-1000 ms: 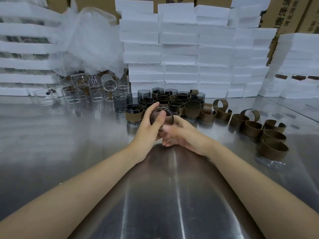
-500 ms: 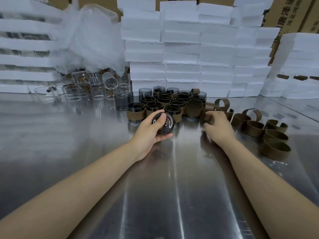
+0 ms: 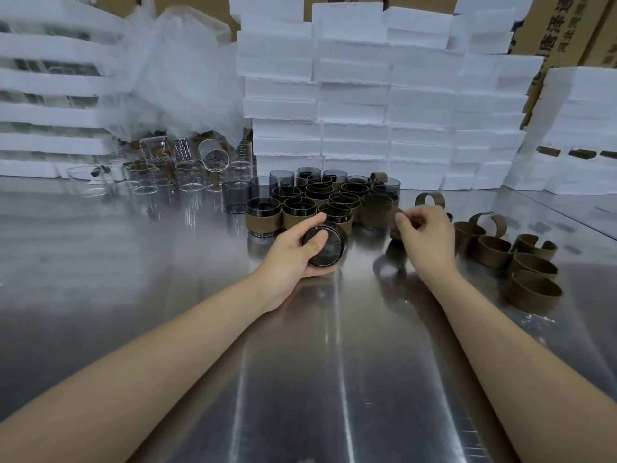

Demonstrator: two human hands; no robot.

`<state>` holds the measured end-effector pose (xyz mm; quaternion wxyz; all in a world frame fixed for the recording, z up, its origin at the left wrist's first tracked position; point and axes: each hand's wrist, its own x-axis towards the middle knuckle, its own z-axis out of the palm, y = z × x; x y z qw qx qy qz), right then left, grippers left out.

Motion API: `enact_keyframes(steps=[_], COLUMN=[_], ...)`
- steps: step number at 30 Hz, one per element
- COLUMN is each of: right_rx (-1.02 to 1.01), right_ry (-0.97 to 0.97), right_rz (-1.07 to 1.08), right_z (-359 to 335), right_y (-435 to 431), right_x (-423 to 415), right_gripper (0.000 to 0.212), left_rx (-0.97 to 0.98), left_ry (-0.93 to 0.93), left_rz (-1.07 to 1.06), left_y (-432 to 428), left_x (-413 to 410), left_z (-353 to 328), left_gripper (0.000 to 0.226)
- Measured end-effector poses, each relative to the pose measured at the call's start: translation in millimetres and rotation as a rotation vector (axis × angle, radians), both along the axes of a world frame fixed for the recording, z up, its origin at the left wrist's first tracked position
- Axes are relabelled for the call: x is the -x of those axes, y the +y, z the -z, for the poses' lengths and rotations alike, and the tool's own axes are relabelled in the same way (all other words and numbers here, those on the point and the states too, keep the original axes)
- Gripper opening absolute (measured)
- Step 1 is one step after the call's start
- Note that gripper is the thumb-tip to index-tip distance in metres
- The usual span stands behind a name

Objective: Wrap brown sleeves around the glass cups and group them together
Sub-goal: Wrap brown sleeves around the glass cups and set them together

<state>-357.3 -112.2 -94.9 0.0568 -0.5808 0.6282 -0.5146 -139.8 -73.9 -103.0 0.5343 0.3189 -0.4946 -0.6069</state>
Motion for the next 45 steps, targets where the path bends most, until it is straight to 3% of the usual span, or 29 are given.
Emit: enact_keyframes(steps=[3,9,12,19,29,32,34,40,45], right_rx=[0.104,0.087,0.039,0.013,0.248,0.185,0.176,0.083,0.119], right_ry=[-0.19,-0.699,-0.782,-0.437,0.125,0.102,0.104,0.193,0.305], right_rz=[-0.038,-0.242,-0.37,-0.623,-0.483,-0.572,-0.606,-0.571,-0.576], right_z=[-5.8,-23.1,-29.5,-24.6,-21.3,-17.6,-16.5,-11.1,-10.2], right_y=[1.9,10.6,17.5,37.0,40.5,38.4,36.4,33.9,37.3], right_x=[-3.6,-11.2,-19.8,-50.9,-56.7,-57.4,-59.1,-60.3,-61.9], right_gripper=[0.011,0.021,0.02,0.014,0.031,0.036,0.027,0.032,0.033], left_rx=[0.017,-0.024,-0.03,0.004,0.029,0.04,0.051,0.039,0.003], left_ry=[-0.019,-0.023,-0.015,-0.004,-0.04,-0.047,-0.036,-0.071,-0.031], left_rz=[0.012,-0.041,-0.049,-0.11,-0.077,-0.055,-0.046,-0.028,-0.037], left_y=[0.8,-1.1,-0.8,1.1,-0.4,-0.3,1.2,0.0,2.2], left_x=[-0.1,-1.1,-2.8,-2.6,-3.3,-3.9,-3.6,-2.5,-2.9], left_z=[-0.4,-1.5,-2.2,-2.3,0.4,1.3,0.5,-4.6,-9.0], left_gripper=[0.039,0.041,0.044,0.046,0.06,0.062,0.06,0.042,0.029])
